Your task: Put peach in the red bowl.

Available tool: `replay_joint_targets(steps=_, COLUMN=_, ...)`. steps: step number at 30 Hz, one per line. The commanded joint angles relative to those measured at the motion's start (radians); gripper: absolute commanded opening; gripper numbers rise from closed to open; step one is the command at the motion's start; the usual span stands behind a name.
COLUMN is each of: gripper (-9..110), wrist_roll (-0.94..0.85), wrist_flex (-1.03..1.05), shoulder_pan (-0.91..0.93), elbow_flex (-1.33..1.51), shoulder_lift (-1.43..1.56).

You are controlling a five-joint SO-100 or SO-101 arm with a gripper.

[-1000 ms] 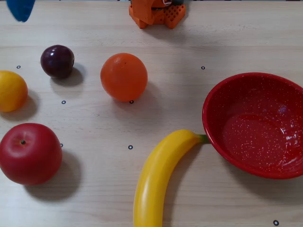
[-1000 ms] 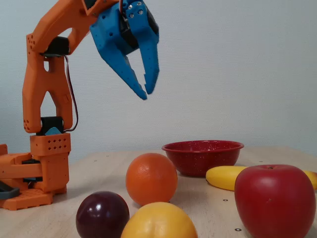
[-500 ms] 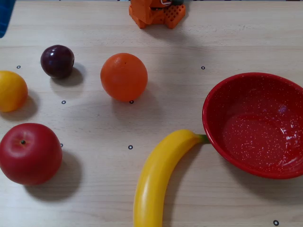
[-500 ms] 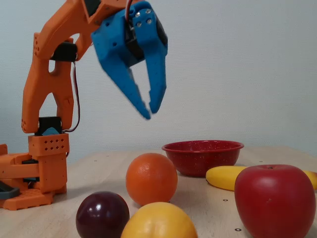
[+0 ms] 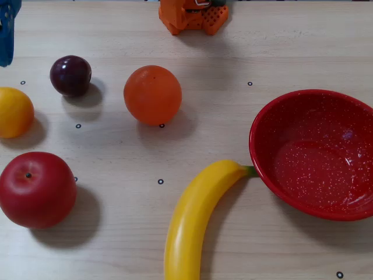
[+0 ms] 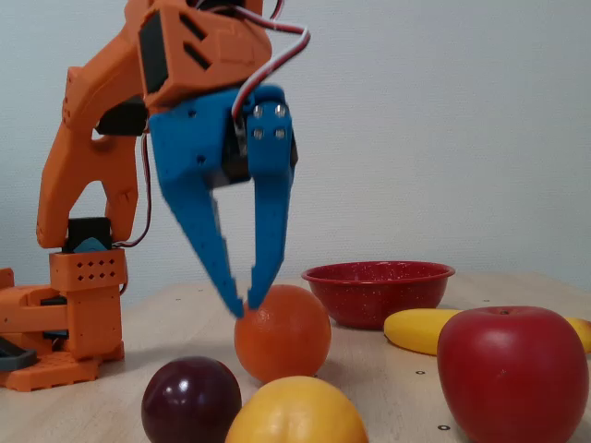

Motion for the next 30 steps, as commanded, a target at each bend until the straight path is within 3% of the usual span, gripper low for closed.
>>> replay_joint_targets(steps=1, gripper=9, wrist_roll=-0.051, wrist_flex=0.041, shoulder_pan=0.026, elbow_flex=-0.114, shoulder_lift=0.041)
replay_joint_targets(steps=11, gripper=34, wrist_roll=-0.255, wrist_flex=0.114, shoulder_pan=0.087, elbow_flex=-0.264, shoulder_lift=-0.049)
replay_joint_targets(steps=30, gripper=41, wrist_roll=-0.456, wrist_flex=0.118, shoulder_pan=0.155, elbow_flex=-0.400, shoulder_lift=-0.193)
